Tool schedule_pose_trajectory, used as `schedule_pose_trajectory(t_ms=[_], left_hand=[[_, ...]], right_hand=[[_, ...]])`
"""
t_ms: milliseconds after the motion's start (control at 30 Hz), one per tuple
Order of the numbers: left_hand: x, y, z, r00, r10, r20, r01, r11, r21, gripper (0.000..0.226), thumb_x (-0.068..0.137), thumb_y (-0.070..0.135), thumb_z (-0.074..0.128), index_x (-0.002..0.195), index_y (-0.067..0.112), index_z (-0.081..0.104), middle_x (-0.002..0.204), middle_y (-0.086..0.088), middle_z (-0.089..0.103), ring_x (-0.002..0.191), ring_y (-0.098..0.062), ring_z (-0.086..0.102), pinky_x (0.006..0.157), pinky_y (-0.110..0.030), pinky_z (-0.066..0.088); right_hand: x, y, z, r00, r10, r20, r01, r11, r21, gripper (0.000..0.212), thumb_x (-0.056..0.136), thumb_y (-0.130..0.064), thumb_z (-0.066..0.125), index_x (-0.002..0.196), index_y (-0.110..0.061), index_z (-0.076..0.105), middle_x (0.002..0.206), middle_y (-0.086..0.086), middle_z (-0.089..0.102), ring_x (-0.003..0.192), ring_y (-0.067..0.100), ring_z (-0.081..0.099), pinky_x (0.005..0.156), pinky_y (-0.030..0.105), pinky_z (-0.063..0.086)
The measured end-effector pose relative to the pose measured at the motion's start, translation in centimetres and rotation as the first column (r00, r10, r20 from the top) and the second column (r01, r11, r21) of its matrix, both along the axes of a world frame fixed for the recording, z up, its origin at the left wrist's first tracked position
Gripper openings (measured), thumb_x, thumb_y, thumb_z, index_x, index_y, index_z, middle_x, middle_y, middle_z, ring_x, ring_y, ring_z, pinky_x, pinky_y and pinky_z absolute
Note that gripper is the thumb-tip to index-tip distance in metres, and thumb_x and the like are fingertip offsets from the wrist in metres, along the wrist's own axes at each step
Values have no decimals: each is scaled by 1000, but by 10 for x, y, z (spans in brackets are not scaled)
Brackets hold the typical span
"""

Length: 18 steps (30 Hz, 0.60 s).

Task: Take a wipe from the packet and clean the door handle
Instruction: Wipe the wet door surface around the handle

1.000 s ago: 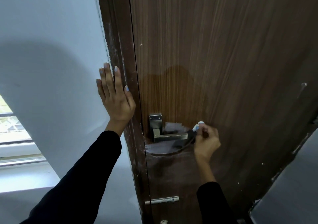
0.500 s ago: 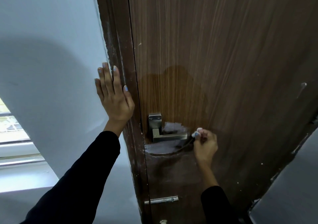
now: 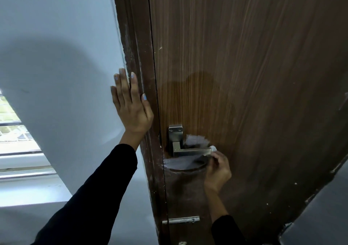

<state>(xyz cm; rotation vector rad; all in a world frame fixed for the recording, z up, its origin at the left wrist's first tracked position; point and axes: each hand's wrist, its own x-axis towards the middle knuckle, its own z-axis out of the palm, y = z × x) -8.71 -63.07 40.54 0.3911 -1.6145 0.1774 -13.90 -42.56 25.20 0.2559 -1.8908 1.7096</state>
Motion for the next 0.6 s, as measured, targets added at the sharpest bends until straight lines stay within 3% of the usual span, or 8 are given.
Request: schedule_pose_trajectory(t_ms=[133,267,333,433,533,600], left_hand=[[0,-2,-1,1000,-3,2,3,1000,10,54,95,22,37,146,9,24,149,-25,32,142,-35,21,120,-39,7],[0,-2,0,1000,-2,9,2,1000,11,55,95,23,38,146,11,23,149,-24,33,142,-35,21,120,-40,8],[1,-1,0,1000,-7,15,6,1000,12,54,96,24,36,146,11,22,149,-24,32,142,-35,20,119,-41,9],[1,0,0,1000,-11,22,11,1000,16,53,96,25,34,146,10,23,149,-24,32,142,-35,20,119,-41,9],[2,0,0,1000,-14,26,14,1000,16,53,96,26,32,146,10,23,149,-24,32,142,-35,20,119,-41,8],[2,-1,0,999,-15,33,14,1000,20,53,96,26,32,146,10,23,149,-24,32,142,-35,20,119,-40,8]], right_hand=[[22,-20,-11,988,154,-15,-142,942,304,48,73,16,63,119,1,57,127,25,51,118,31,48,101,40,41],[38,-30,-30,954,277,-117,-118,703,702,68,60,4,79,123,-1,54,124,21,57,112,32,58,89,39,49],[37,-31,-33,962,245,-120,-73,655,752,76,58,4,78,128,-1,49,128,21,56,116,33,56,96,42,43],[32,-33,-23,983,153,-97,-41,711,702,74,62,6,72,129,-1,42,126,24,55,118,37,52,98,46,42],[23,-37,-11,960,209,-188,-25,732,681,59,75,-6,45,133,-1,36,131,23,52,125,29,38,102,41,38],[20,-33,-15,937,291,-194,-63,687,724,69,65,-2,57,132,-3,40,130,20,53,124,25,36,102,38,38]])
